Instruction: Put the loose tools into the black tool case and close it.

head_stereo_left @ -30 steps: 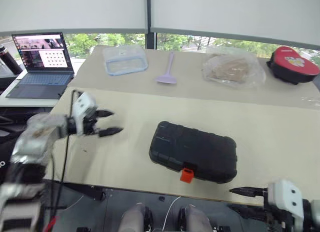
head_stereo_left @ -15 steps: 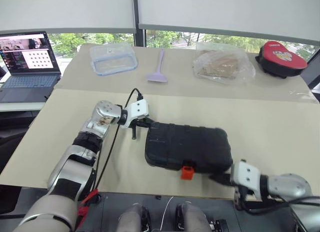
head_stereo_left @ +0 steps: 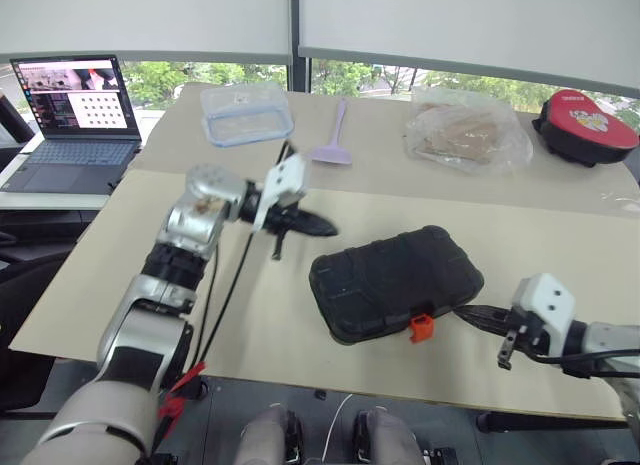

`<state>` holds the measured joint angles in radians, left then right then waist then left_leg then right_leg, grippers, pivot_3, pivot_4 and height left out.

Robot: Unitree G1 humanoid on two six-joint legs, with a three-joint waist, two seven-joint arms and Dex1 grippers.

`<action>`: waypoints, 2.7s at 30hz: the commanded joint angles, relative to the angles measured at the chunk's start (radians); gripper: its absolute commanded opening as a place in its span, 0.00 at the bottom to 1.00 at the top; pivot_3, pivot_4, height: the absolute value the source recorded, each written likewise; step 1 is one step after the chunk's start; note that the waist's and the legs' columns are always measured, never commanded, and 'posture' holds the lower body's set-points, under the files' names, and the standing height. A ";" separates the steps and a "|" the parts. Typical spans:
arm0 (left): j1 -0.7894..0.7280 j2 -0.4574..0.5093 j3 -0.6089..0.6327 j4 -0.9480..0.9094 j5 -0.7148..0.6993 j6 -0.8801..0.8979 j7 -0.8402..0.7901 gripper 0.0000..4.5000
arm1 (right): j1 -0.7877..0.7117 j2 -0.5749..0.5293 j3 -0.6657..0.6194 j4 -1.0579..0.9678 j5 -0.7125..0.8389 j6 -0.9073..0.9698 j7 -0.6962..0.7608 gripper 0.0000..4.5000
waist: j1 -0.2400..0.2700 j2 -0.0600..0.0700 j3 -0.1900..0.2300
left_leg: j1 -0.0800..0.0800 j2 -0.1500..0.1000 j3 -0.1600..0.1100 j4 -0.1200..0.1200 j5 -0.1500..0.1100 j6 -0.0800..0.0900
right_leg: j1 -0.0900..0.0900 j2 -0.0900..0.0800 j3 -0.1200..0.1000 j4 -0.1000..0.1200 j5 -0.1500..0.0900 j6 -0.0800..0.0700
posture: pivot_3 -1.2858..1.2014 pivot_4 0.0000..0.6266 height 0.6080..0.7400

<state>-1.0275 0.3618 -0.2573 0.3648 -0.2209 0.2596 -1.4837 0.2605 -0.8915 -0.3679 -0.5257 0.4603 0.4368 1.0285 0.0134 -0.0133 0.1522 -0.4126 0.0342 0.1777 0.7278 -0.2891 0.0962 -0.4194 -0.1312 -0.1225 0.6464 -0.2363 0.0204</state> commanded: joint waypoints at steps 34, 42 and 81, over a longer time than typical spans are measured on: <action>0.065 -0.189 -0.307 0.255 0.332 -0.435 0.135 0.03 | -0.047 0.236 0.243 -0.077 -0.070 0.019 -0.262 0.00 | -0.003 -0.001 -0.006 | -0.001 0.001 -0.005 0.001 0.000 0.001 | 0.000 -0.001 -0.001 0.000 0.000 -0.001 | 0.52 0.24 0.93; 0.061 -0.210 -0.311 0.307 0.350 -0.480 0.149 0.03 | -0.019 0.256 0.174 -0.147 -0.017 0.059 -0.300 0.00 | -0.007 0.000 -0.007 | -0.001 0.001 -0.005 0.001 0.000 0.001 | -0.001 -0.001 0.000 0.000 0.001 -0.002 | 0.52 0.24 0.93; 0.077 -0.160 -0.247 0.194 0.258 -0.319 0.049 0.42 | 0.104 0.447 0.231 -0.238 -0.047 0.178 -0.608 0.88 | -0.005 -0.002 -0.017 | -0.002 0.002 -0.007 0.001 -0.001 0.001 | -0.001 -0.001 -0.001 0.000 0.001 -0.003 | 0.52 0.24 0.93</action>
<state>-0.9764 0.1932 -0.4679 0.5574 0.0232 -0.0994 -1.3886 0.3832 -0.4550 -0.1368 -0.7228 0.4131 0.6257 0.4432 0.0087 -0.0151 0.1356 -0.4143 0.0361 0.1711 0.7287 -0.2900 0.0974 -0.4207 -0.1321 -0.1233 0.6462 -0.2356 0.0176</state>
